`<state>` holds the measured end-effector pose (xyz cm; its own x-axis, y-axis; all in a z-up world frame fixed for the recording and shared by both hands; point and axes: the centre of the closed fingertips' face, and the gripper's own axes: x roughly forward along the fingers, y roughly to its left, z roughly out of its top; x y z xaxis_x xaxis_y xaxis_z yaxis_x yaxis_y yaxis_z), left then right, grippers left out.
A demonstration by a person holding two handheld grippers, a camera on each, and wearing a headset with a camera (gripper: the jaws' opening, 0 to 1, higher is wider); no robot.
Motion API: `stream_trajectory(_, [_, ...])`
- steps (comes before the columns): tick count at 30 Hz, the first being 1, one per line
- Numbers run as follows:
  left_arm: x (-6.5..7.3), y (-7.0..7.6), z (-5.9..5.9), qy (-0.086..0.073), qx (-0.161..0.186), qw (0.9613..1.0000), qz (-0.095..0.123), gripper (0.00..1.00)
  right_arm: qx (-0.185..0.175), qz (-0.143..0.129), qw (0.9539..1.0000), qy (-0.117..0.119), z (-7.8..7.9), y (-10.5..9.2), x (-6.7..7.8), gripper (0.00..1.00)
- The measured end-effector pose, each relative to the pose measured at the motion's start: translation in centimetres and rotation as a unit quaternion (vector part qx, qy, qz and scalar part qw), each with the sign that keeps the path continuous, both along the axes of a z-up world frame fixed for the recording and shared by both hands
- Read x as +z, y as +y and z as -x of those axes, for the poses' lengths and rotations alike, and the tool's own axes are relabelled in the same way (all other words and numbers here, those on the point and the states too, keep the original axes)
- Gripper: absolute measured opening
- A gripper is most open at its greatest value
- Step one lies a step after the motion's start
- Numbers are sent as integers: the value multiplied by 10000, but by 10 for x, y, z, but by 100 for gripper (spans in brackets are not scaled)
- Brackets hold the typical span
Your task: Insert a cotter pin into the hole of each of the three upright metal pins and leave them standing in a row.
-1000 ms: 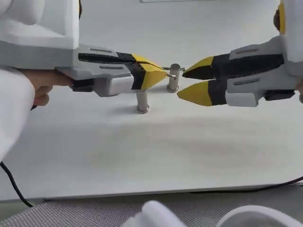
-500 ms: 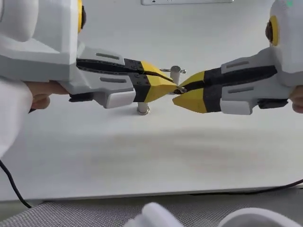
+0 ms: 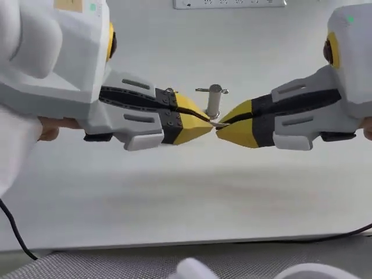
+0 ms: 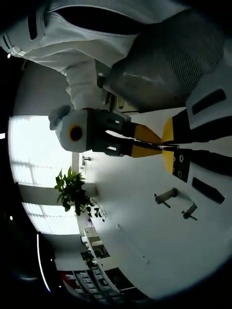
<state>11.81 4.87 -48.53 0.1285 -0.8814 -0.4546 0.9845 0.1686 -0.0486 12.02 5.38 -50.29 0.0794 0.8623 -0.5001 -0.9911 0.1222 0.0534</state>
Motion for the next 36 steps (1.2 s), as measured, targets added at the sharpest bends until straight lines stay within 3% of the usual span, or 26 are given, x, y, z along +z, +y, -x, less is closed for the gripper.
stream_trajectory(4, [-1,1,2,-44,-85,9999,-79,1,178,141,9996,-189,2,-1,-1,0])
stream_trajectory(12, [-10,4,1,-143,-106,9994,-295,1,285,254,9989,-267,2,1,0,0])
stream_trajectory(13, [-11,5,-1,-223,-102,9992,-330,2,297,266,9988,-281,2,2,0,0])
stream_trajectory(14, [-13,8,-8,-421,-62,9982,-427,4,289,281,9988,-294,1,1,-1,0])
stream_trajectory(17, [-18,16,-18,-566,95,9966,-589,19,117,429,9985,-329,-9,-3,-5,0])
stream_trajectory(21, [-27,32,-37,-746,445,9923,-883,23,-14,742,9965,-390,-21,-10,-16,0])
stream_trajectory(28, [-44,46,-56,-749,686,9879,-1176,29,-90,1141,9926,-406,-38,-11,-33,0])
stream_trajectory(36, [-59,46,-60,-561,675,9877,-1291,26,-11,1306,9907,-378,-49,-1,-44,0])
